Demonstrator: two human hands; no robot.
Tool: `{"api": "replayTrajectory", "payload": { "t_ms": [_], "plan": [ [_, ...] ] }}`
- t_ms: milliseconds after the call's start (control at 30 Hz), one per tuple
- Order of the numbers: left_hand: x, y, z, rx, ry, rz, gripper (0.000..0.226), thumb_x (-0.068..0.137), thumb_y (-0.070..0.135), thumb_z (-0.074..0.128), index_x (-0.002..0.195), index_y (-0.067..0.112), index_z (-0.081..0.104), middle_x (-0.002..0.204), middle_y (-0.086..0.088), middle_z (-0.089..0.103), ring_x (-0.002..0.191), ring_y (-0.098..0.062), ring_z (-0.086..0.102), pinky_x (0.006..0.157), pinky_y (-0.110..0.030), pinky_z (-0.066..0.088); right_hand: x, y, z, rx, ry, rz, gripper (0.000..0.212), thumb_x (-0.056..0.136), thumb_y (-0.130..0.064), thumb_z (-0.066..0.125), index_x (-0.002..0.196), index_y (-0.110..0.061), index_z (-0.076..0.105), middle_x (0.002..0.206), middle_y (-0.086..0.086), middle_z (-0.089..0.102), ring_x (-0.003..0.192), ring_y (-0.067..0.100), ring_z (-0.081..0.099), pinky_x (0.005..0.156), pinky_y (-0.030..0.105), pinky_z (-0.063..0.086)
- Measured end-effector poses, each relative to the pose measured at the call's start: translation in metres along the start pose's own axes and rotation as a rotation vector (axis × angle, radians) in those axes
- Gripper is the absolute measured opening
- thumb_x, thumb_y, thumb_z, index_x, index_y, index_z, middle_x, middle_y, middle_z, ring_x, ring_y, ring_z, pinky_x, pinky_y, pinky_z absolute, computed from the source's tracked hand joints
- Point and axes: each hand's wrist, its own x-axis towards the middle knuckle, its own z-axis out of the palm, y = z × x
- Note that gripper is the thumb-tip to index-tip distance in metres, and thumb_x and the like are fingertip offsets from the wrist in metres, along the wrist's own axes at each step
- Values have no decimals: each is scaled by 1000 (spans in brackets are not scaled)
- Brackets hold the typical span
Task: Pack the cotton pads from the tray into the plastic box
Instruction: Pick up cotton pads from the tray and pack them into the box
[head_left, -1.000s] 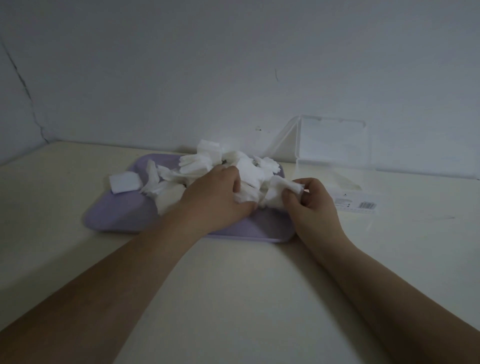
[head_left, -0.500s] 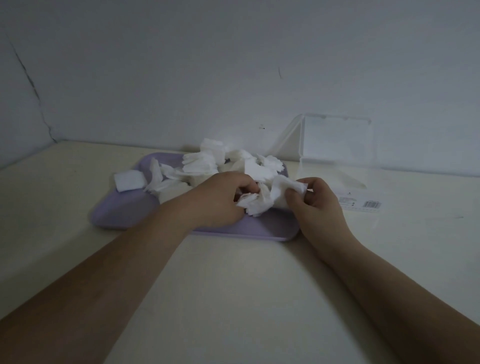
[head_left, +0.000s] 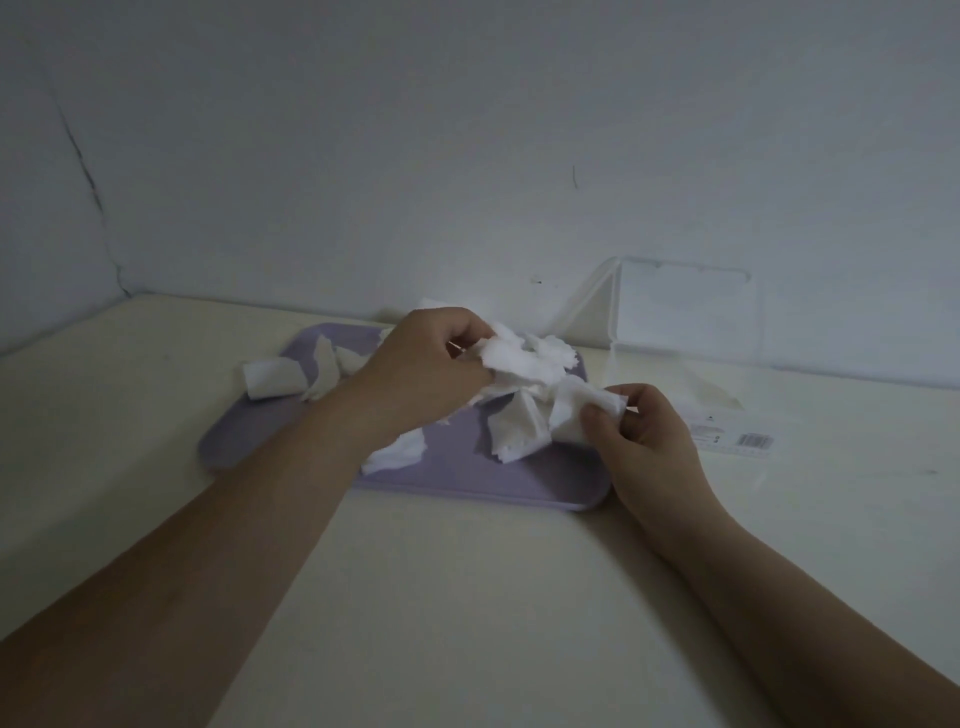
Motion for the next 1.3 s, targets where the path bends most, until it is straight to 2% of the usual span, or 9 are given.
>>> {"api": "replayTrajectory", "payload": {
  "t_ms": [167, 333, 433, 567, 733, 900, 1067, 1200, 1300],
  "plan": [
    [-4, 12, 12, -622, -126, -209, 22, 89, -3, 62, 110, -1, 68, 86, -17, 69, 64, -25, 68, 52, -31, 53, -4, -2, -1, 98, 13, -38, 12, 90, -33, 68, 99, -27, 62, 85, 3, 80, 84, 27, 74, 79, 48, 56],
    [-14, 9, 35, -721, -227, -314, 29, 94, -11, 54, 122, -11, 61, 90, -28, 67, 64, -28, 68, 52, -29, 56, 0, -4, -4, 196, 47, -21, 14, 83, -34, 73, 93, -24, 71, 89, 1, 81, 83, 14, 75, 80, 44, 58],
    [-13, 7, 36, -786, -270, -326, 33, 94, -8, 56, 126, -9, 61, 108, -32, 70, 82, -35, 75, 61, -33, 61, 1, -7, -6, 288, 10, 7, 10, 85, -27, 77, 93, -22, 76, 93, 5, 81, 90, 21, 78, 88, 45, 62],
    [-13, 1, 39, -780, -313, -303, 35, 94, -4, 64, 128, -8, 62, 123, -29, 70, 104, -42, 74, 68, -33, 62, 1, -13, -7, 404, -81, 88, 19, 86, -24, 85, 98, -12, 78, 97, 16, 80, 94, 33, 78, 86, 41, 63],
    [-14, -3, 44, -719, -307, -219, 31, 89, 8, 75, 121, 6, 74, 119, -22, 74, 93, -25, 71, 55, -25, 51, 0, -18, -5, 565, -171, 157, 34, 81, -9, 81, 109, 5, 70, 100, 27, 77, 96, 38, 77, 85, 39, 63],
    [-13, -9, 46, -603, -240, -218, 34, 76, 21, 87, 109, 13, 79, 108, -21, 76, 87, -32, 56, 54, -28, 41, 0, -20, -5, 622, -230, 168, 48, 72, -19, 82, 110, 7, 69, 103, 29, 76, 97, 35, 77, 88, 40, 63],
    [-12, -11, 46, -542, -227, -178, 45, 67, 29, 91, 107, 13, 78, 106, -29, 73, 77, -31, 51, 56, -31, 41, 1, -19, -4, 612, -245, 156, 45, 79, -18, 77, 115, 9, 68, 107, 29, 75, 102, 37, 75, 98, 48, 58],
    [-14, -10, 47, -483, -215, -150, 32, 71, 23, 91, 100, 16, 80, 90, -18, 77, 61, -16, 59, 51, -27, 44, 1, -18, -4, 583, -225, 171, 25, 95, -7, 65, 116, 8, 68, 109, 29, 75, 104, 37, 74, 102, 54, 55],
    [-16, -7, 48, -467, -162, -118, 24, 78, 11, 87, 100, 16, 78, 89, -11, 79, 63, -14, 68, 51, -25, 49, 1, -20, -6, 615, -293, 213, 33, 105, -18, 54, 125, 4, 67, 122, 27, 71, 118, 40, 69, 108, 54, 51]
  ]
}}
